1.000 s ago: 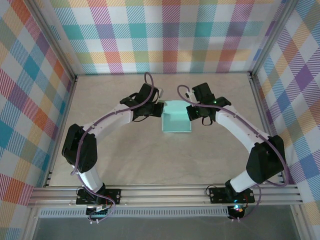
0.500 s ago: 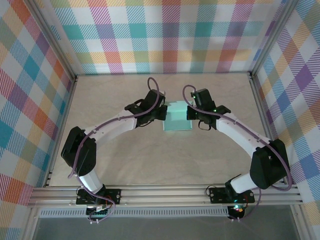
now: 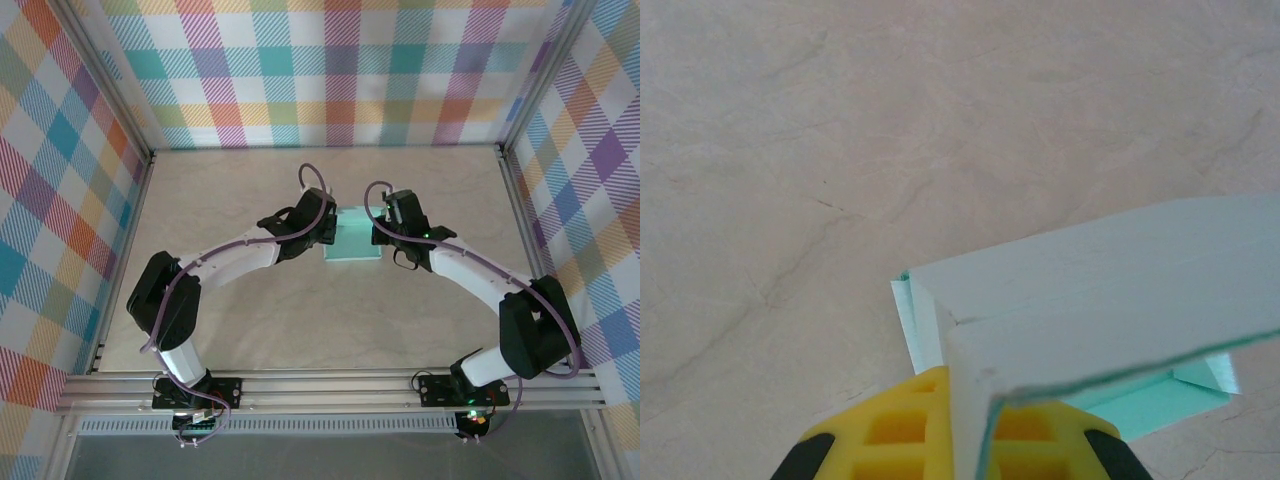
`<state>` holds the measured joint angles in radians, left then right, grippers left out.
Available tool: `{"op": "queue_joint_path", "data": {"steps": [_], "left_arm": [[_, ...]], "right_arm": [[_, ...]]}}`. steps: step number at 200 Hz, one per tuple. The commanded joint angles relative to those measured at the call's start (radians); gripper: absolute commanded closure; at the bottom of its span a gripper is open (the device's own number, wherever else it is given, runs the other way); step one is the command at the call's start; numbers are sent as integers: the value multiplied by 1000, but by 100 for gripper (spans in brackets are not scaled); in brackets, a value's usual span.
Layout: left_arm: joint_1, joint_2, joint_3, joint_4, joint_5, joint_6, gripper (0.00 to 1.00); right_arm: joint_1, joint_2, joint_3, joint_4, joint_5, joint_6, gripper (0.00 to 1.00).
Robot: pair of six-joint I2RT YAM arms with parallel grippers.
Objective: Fold the paper box
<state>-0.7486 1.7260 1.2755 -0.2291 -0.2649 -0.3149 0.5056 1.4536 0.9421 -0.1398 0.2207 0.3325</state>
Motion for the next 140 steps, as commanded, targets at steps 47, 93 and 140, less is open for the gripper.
{"op": "queue_joint_path", "data": {"steps": [47, 93, 140], "left_arm": [[-23, 19, -49, 83, -12, -46, 100], [-27, 35, -71, 129, -20, -54, 100], [-38, 31, -116, 173, -37, -71, 100]], "right_arm": [[7, 2, -81, 134, -6, 18, 100], [9, 11, -129, 209, -1, 11, 100], [11, 26, -175, 274, 2, 5, 100]]}}
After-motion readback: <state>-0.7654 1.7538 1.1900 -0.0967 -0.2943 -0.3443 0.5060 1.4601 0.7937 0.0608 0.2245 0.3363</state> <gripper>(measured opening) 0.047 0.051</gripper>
